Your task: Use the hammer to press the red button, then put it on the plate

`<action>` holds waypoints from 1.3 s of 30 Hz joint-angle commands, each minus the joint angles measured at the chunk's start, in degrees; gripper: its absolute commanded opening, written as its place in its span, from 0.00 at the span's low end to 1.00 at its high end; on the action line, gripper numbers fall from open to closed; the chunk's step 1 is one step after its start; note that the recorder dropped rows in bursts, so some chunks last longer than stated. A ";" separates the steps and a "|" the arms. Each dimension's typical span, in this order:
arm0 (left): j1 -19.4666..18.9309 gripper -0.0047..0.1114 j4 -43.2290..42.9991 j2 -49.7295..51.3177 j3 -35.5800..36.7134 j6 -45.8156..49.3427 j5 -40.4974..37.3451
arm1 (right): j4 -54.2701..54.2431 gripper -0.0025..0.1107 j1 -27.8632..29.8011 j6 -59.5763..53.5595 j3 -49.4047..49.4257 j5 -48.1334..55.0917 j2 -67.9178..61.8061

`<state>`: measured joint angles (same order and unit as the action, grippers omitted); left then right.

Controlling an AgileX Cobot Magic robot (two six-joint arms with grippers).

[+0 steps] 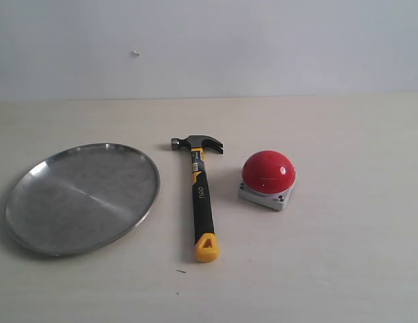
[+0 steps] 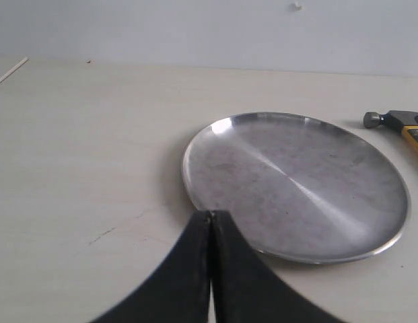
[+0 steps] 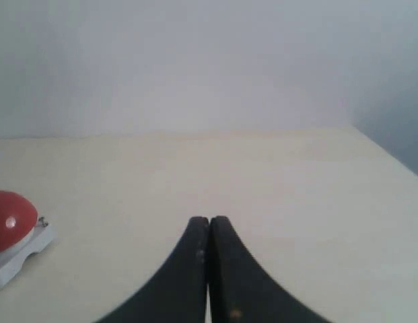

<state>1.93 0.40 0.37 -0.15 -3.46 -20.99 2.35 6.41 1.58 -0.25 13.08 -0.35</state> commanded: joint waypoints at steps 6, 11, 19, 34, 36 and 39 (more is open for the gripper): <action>-0.16 0.04 0.55 -0.37 0.15 -0.03 0.53 | -9.58 0.02 0.26 10.44 0.25 -19.88 0.35; -0.16 0.04 0.55 -0.37 0.15 -0.03 0.53 | -11.67 0.02 0.26 10.59 0.25 -22.53 0.35; -0.16 0.04 0.55 -0.37 0.15 -0.03 0.53 | -12.40 0.02 0.26 25.38 0.25 -28.96 0.35; -0.16 0.04 0.55 -0.37 0.15 -0.03 0.53 | 12.18 0.02 0.26 42.02 -17.35 -15.80 -12.43; -0.16 0.04 0.55 -0.37 0.15 -0.03 0.53 | 13.93 0.02 0.26 41.80 -22.20 -11.40 -20.20; -0.16 0.04 0.55 -0.37 0.15 -0.03 0.53 | 13.93 0.02 0.26 32.91 -30.66 1.51 -33.17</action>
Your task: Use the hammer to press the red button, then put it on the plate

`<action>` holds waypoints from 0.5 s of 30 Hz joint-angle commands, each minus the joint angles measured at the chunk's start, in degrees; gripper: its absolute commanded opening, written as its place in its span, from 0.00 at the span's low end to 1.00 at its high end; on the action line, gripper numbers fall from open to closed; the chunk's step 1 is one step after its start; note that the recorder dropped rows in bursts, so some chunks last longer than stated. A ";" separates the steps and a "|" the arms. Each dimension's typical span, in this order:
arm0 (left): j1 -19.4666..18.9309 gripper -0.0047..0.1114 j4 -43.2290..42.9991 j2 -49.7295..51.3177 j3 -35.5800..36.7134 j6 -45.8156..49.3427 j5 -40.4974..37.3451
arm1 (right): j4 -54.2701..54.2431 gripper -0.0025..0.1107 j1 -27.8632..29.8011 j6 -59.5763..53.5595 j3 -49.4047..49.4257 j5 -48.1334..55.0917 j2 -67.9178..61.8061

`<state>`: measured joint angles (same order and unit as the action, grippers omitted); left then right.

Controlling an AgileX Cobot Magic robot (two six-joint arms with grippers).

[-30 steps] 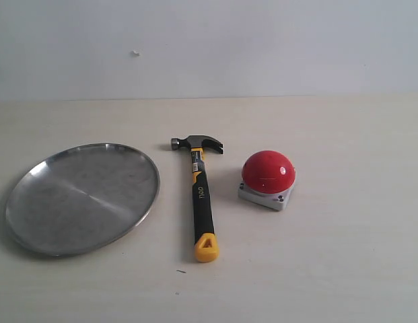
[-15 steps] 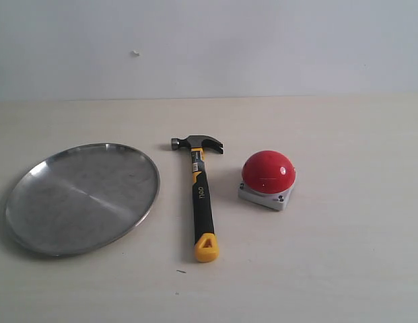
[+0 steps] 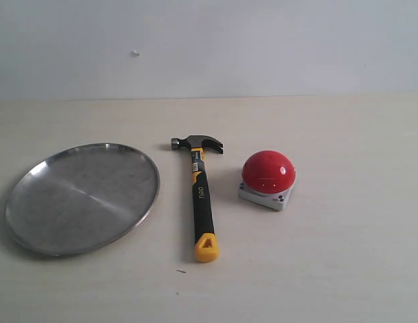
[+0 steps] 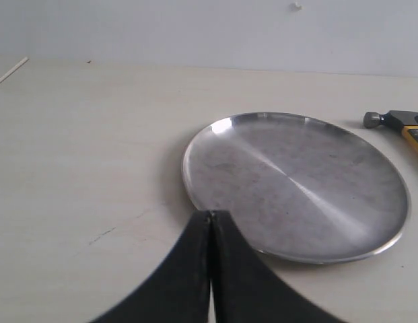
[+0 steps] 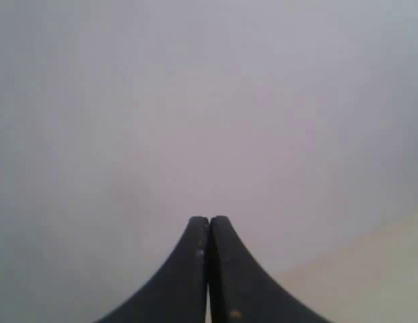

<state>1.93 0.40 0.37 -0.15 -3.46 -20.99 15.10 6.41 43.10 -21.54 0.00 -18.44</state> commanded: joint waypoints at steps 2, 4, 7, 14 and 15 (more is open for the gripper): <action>-0.16 0.04 0.55 -0.37 0.15 -0.03 0.53 | -2.32 0.02 0.26 -17.40 -13.93 22.75 -22.10; -0.16 0.04 0.55 -0.37 0.15 -0.03 0.53 | -11.62 0.02 0.26 -25.94 -19.61 31.62 -30.84; -0.16 0.04 0.55 -0.37 0.15 -0.03 0.53 | -26.73 0.02 0.26 -42.19 -27.59 42.46 -43.08; -0.16 0.04 0.55 -0.37 0.15 -0.03 0.53 | -48.10 0.02 -5.14 -52.03 -36.57 50.79 -58.94; -0.16 0.04 0.55 -0.37 0.15 -0.03 0.53 | -47.98 0.02 -7.53 -51.93 -38.02 50.41 -60.36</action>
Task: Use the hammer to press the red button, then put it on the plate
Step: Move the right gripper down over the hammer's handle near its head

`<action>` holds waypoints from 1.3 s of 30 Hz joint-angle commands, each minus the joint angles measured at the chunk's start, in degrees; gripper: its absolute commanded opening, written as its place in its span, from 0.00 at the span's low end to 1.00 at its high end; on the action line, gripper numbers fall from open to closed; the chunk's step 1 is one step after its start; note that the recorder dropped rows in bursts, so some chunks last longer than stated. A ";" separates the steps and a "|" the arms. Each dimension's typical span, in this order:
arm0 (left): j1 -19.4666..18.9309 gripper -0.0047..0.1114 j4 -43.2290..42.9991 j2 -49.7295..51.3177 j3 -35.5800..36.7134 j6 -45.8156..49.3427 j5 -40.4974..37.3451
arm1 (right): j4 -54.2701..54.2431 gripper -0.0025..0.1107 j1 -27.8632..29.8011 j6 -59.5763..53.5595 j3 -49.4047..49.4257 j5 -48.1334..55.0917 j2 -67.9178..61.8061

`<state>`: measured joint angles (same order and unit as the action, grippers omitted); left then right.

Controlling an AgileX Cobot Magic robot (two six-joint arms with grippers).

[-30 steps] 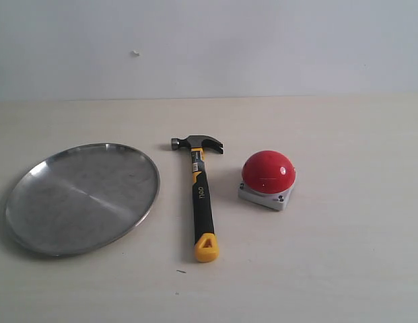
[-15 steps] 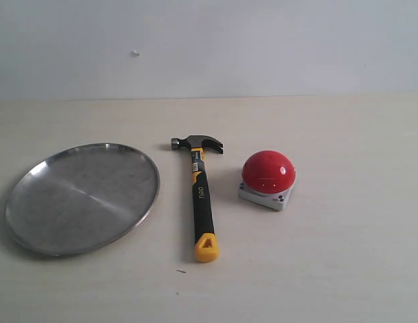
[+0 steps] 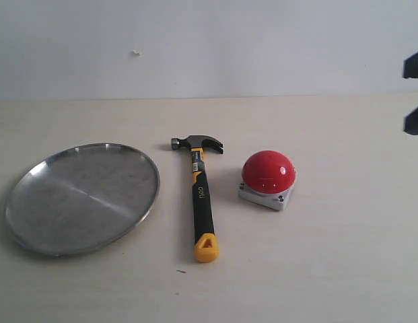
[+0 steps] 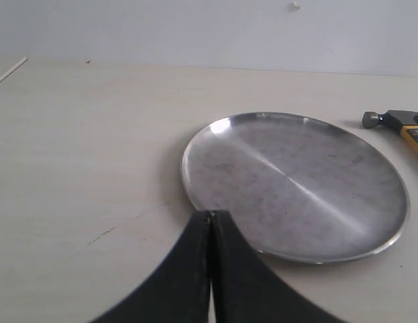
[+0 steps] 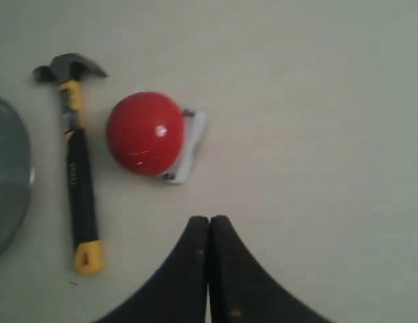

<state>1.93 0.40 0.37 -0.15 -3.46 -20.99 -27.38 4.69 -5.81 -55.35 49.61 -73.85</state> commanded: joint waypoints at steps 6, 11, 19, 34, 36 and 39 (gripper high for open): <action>-0.16 0.04 0.55 -0.37 0.15 -0.03 0.53 | 1.18 0.02 -20.36 10.18 -17.20 2.55 -16.04; -0.16 0.04 0.55 -0.37 0.15 -0.03 0.53 | 16.35 0.02 -29.76 22.47 -34.53 12.51 -28.81; -0.16 0.04 0.55 -0.37 0.15 -0.03 0.53 | 20.70 0.02 -34.64 24.62 -56.89 20.35 -49.35; -0.16 0.04 0.55 -0.37 0.15 -0.03 0.53 | 19.83 0.11 -34.64 16.87 -72.95 20.35 -66.97; -0.16 0.04 0.55 -0.37 0.15 -0.03 0.53 | 19.69 0.19 -34.64 16.87 -73.08 20.35 -67.57; -0.16 0.04 0.55 -0.37 0.15 -0.03 0.53 | 19.58 0.34 -34.64 17.23 -73.08 20.35 -68.43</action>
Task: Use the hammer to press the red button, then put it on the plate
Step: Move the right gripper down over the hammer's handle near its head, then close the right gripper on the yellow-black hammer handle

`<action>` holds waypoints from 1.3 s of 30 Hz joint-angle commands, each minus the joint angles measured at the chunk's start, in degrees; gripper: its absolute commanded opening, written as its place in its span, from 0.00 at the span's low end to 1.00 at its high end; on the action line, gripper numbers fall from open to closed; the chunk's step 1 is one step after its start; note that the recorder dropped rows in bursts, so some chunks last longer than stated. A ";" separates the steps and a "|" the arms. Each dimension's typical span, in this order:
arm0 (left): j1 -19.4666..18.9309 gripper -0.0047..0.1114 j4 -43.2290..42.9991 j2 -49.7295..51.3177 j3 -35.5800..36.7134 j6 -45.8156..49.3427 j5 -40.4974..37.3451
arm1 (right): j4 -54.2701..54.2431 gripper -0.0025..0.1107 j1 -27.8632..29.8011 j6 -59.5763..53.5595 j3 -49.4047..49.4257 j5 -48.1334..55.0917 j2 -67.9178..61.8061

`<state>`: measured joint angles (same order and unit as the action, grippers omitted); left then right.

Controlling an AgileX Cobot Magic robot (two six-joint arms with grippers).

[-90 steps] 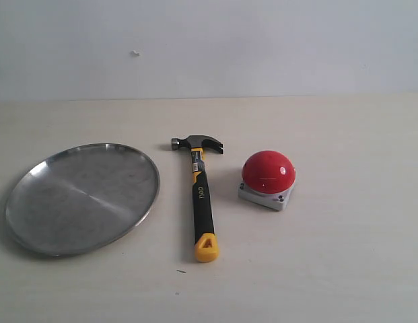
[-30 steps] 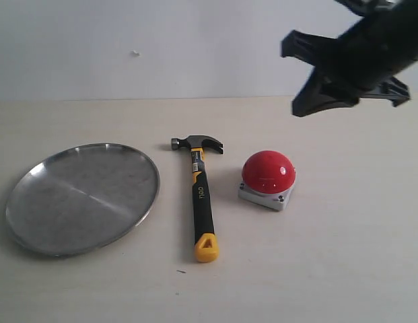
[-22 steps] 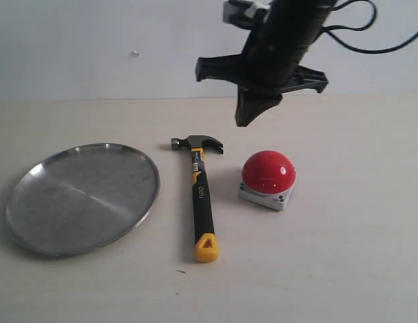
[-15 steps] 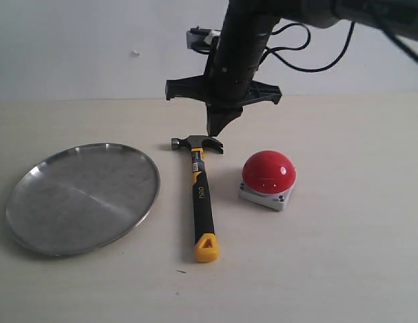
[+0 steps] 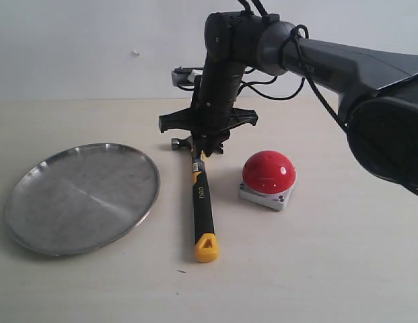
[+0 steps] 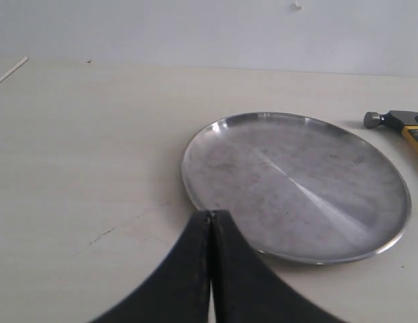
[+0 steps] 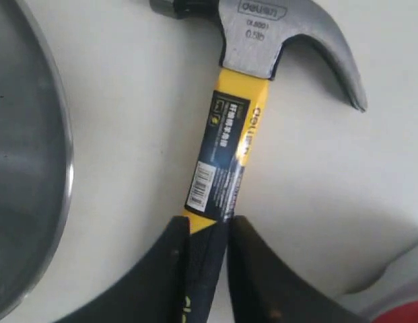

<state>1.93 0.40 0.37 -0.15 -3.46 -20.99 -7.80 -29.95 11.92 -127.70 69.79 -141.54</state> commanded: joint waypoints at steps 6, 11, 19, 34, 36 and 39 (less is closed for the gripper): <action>-0.16 0.04 0.55 -0.37 0.15 -0.03 0.53 | 1.63 0.51 -0.72 0.14 -0.73 0.18 -3.17; -0.16 0.04 0.55 -0.37 0.15 -0.03 0.53 | 4.78 0.51 -2.02 4.04 -0.73 0.18 -3.81; -0.16 0.04 0.55 -0.37 0.15 -0.03 0.53 | 6.67 0.51 -2.02 7.51 -0.73 -1.25 -4.56; -0.16 0.04 0.55 -0.37 0.15 -0.03 0.53 | 5.25 0.48 -2.02 9.21 -0.73 -5.40 -7.23; -0.16 0.04 0.55 -0.37 0.15 -0.03 0.53 | 5.33 0.45 -2.02 9.21 -0.73 -5.20 -7.23; -0.16 0.04 0.55 -0.37 0.15 -0.03 0.53 | 5.22 0.31 -2.02 9.35 -0.73 -5.06 -7.23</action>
<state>1.93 0.40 0.37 -0.15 -3.46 -20.99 -2.24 -32.06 20.95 -128.20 64.03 -147.93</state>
